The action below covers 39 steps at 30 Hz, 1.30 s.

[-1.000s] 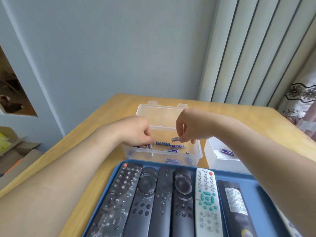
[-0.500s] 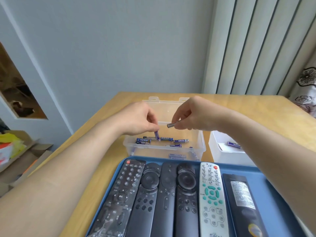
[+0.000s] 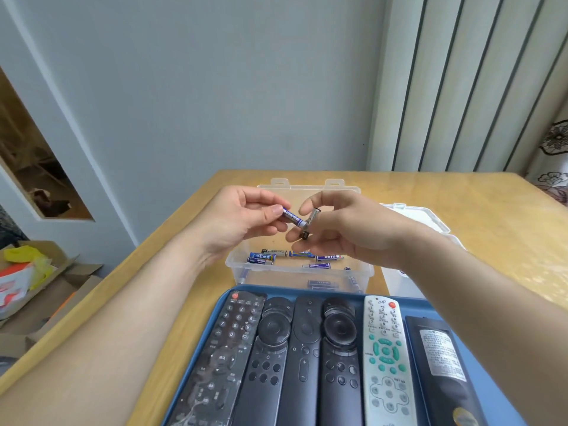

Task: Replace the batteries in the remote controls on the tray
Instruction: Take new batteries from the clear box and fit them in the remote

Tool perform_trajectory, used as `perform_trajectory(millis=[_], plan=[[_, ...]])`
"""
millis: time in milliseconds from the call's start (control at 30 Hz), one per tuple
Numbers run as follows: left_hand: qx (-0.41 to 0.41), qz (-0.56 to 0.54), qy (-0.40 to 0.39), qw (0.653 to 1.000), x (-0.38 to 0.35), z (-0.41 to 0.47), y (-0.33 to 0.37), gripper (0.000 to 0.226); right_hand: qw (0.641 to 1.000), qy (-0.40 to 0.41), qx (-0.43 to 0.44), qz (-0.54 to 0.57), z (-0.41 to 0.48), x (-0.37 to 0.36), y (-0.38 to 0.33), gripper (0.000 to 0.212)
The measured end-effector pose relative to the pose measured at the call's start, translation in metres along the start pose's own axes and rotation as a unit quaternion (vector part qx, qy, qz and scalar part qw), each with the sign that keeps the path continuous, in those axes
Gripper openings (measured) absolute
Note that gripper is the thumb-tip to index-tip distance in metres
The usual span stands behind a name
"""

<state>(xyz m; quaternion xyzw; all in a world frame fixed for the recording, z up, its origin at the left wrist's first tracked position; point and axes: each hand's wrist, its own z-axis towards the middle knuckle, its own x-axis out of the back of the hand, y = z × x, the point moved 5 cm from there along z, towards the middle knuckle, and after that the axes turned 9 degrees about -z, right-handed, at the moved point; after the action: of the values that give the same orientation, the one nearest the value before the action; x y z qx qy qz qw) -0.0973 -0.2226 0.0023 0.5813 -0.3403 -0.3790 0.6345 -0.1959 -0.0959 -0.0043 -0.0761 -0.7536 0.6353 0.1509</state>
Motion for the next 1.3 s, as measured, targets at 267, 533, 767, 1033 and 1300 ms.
perform_trajectory(millis=[267,533,767,1033,1300], plan=[[-0.010,0.182,-0.011,0.983,-0.005,0.006,0.002,0.007,0.976,0.055,0.011,-0.213,-0.002,0.015,-0.006,0.016],[0.074,0.515,-0.165,0.838,-0.028,0.019,-0.015,0.003,0.848,0.015,0.029,-0.529,0.004,0.020,-0.009,0.004],[0.062,0.568,-0.257,0.779,-0.070,0.029,-0.028,0.027,0.793,0.046,0.033,-0.607,0.011,0.025,-0.007,0.006],[0.013,0.594,-0.214,0.775,-0.060,0.036,-0.025,0.018,0.796,0.079,0.036,-0.598,0.006,0.031,-0.007,0.008],[0.045,0.640,-0.190,0.743,-0.017,0.027,0.003,0.016,0.787,0.067,0.018,-0.613,0.007,0.026,-0.007,0.021]])
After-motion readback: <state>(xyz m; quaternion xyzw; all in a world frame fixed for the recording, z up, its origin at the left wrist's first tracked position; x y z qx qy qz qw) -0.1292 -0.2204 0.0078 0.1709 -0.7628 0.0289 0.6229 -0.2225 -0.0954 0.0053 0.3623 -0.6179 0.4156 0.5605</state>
